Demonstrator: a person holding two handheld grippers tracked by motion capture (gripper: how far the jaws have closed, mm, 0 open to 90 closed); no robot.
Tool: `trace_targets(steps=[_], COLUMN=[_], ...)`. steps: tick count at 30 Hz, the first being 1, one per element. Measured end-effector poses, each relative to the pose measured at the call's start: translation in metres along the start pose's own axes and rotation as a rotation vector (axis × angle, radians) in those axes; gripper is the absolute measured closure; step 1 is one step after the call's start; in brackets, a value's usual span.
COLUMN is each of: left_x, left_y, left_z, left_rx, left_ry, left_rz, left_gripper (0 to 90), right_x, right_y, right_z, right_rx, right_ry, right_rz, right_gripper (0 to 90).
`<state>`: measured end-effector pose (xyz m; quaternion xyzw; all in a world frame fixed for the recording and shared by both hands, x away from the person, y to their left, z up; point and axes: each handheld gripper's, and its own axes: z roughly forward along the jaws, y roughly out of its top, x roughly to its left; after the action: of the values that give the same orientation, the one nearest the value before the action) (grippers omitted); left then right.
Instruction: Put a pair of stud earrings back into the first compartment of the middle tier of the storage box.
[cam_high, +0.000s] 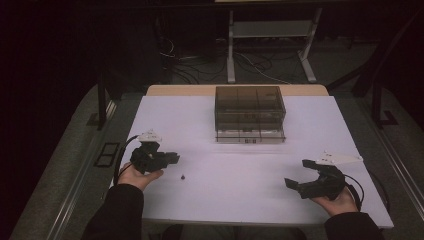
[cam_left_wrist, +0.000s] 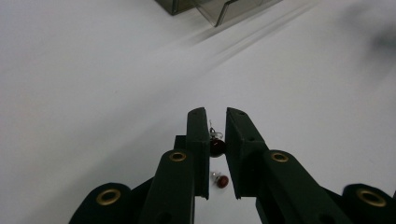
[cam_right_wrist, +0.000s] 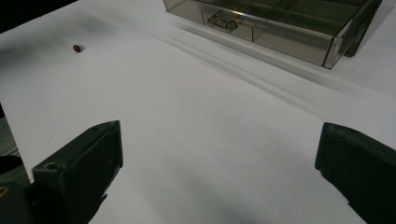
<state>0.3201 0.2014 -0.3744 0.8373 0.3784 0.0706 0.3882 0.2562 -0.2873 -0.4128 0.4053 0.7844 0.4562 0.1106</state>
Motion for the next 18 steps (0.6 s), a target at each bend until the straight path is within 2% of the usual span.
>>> trace_targets(steps=[11, 18], left_x=[-0.005, -0.006], left_y=[0.037, 0.054], left_z=[0.007, 0.014], left_rx=[-0.006, 0.002], left_ry=[-0.016, -0.016], left_rz=[0.044, 0.062], left_gripper=[78.8, 78.8], right_x=[-0.001, -0.002], right_y=[-0.001, -0.001], right_z=[-0.001, 0.000], right_rx=[-0.004, -0.001], right_ry=[0.001, -0.001], right_rz=[0.004, 0.003], right_gripper=[0.4, 0.4])
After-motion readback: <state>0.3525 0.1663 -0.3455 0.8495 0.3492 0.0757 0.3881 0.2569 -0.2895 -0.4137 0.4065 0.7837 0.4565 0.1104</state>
